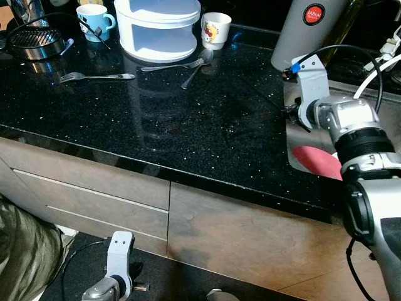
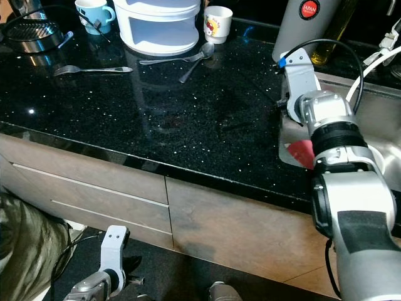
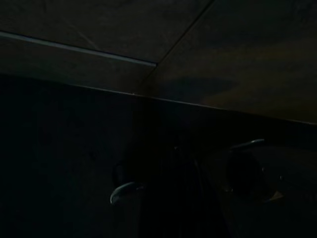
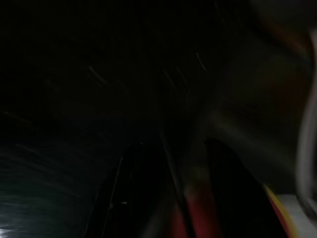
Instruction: Kitchen organization
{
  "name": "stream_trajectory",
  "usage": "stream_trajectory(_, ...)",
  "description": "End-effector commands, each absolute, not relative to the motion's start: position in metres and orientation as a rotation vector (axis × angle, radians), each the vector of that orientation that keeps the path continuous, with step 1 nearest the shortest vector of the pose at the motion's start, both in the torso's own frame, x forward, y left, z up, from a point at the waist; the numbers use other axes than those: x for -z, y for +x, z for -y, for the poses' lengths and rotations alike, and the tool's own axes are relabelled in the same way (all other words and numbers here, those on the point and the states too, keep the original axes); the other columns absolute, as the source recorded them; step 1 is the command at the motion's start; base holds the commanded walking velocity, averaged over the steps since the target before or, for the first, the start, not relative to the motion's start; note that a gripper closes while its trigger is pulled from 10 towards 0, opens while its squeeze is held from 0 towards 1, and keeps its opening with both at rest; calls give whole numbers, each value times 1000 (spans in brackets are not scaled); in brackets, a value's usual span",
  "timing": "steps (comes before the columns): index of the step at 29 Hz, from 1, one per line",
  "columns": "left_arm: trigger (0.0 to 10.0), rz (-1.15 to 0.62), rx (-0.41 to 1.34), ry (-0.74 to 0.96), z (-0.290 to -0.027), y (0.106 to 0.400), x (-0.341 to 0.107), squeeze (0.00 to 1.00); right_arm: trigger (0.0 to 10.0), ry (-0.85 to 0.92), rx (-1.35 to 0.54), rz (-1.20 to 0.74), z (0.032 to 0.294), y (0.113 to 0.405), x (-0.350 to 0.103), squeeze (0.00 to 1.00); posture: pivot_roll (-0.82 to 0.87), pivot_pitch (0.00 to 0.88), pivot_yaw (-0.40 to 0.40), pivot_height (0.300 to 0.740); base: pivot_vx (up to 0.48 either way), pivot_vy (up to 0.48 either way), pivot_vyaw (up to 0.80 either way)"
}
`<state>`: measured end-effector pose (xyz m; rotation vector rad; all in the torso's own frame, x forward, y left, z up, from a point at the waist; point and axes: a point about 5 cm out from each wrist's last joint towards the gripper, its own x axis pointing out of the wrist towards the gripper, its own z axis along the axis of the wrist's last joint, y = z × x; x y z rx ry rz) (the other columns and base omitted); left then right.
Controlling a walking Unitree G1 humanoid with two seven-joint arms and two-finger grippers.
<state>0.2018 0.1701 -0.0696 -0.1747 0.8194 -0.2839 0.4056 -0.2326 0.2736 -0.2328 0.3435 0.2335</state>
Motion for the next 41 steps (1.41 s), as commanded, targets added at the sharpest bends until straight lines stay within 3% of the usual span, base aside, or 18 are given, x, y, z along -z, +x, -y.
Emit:
stream_trajectory(1,10000,-852,294,-171,-166,196,74,0,10000,-180,-362,-213,228,404,-298,0,-34,85,-54,740,0,0,0)
stream_trajectory(10,10000,-877,297,-171,-163,186,79,0,10000,-84,-441,-107,252,394,-316,0,-39,74,-55,740,0,0,0)
stream_trajectory(21,10000,-864,290,-170,-173,190,76,0,10000,-125,-516,-205,254,391,-291,0,-31,70,-50,740,0,0,-550)
stream_trajectory(32,10000,-862,294,-173,-177,188,76,0,10000,-238,-778,-133,207,393,-282,0,-32,66,-52,740,0,0,0)
stream_trajectory(41,10000,-872,300,-174,-180,176,80,0,10000,-437,-694,-181,164,407,-258,0,-30,73,-54,740,0,0,0)
